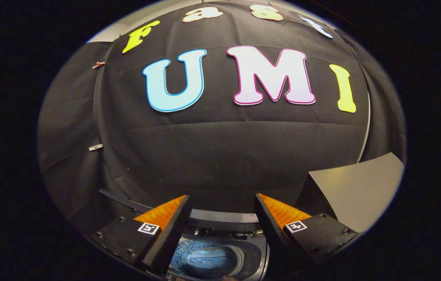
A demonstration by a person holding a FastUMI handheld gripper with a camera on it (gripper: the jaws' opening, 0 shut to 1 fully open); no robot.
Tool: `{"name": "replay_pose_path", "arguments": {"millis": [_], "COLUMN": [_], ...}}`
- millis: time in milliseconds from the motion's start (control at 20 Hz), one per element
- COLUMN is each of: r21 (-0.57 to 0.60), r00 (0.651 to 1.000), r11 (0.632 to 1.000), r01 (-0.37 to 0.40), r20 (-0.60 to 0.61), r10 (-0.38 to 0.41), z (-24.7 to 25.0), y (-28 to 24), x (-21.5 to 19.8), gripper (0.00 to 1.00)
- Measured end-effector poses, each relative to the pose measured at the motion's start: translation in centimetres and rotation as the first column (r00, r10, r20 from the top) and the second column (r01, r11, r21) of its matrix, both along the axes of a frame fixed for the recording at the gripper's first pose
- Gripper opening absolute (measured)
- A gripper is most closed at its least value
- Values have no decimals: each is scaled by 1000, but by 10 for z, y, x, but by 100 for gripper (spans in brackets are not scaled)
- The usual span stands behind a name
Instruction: Put the clothes into the washing machine and then close the washing machine lid.
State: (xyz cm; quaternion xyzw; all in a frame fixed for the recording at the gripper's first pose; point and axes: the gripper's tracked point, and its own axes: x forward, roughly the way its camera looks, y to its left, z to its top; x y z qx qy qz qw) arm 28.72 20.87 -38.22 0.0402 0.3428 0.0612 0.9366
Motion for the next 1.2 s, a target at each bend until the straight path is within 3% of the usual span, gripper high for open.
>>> {"name": "replay_pose_path", "arguments": {"millis": [450,900,1200], "r21": [9,46,77], "r00": [998,997,982], "r11": [999,997,992], "r01": [-32,-63,-100], "r20": [-46,54,170], "r10": [33,60,86], "z": [4,67,136], "y": [5,-7,-25], "x": [-58,-74,-93], "gripper": [99,99,99]}}
